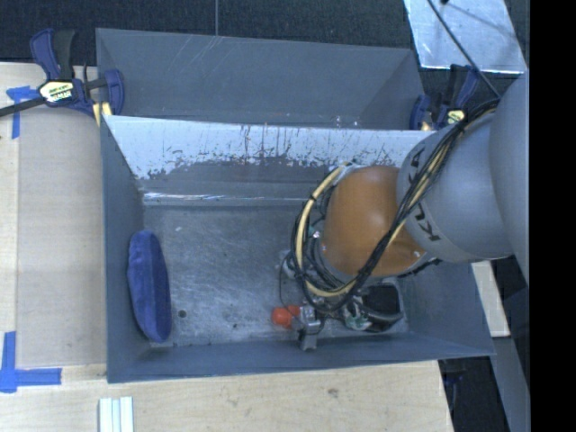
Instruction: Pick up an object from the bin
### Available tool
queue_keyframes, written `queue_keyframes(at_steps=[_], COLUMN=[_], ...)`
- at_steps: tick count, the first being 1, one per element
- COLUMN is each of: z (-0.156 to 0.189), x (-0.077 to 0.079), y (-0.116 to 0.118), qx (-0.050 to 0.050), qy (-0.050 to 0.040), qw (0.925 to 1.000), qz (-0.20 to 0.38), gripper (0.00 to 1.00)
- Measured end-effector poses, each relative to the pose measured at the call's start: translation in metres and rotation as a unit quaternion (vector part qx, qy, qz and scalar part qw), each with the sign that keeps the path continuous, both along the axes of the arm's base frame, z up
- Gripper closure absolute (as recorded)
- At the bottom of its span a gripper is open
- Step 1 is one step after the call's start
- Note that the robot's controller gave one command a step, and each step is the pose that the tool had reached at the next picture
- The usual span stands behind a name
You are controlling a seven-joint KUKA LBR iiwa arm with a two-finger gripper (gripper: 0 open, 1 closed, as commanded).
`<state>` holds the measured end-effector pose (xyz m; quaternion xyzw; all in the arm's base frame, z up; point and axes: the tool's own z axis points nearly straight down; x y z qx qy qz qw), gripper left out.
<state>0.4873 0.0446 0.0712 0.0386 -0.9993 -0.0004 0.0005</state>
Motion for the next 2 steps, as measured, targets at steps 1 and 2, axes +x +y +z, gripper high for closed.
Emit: queue_keyframes(at_steps=[1,2], z=[0.0007,0.0026], x=[0.0010,0.0035], y=[0.0000,-0.0005], qx=[0.000,0.000], qy=[-0.0013,-0.0044], qw=[1.0000,1.0000], qz=[0.000,-0.001], gripper=[0.00,1.00])
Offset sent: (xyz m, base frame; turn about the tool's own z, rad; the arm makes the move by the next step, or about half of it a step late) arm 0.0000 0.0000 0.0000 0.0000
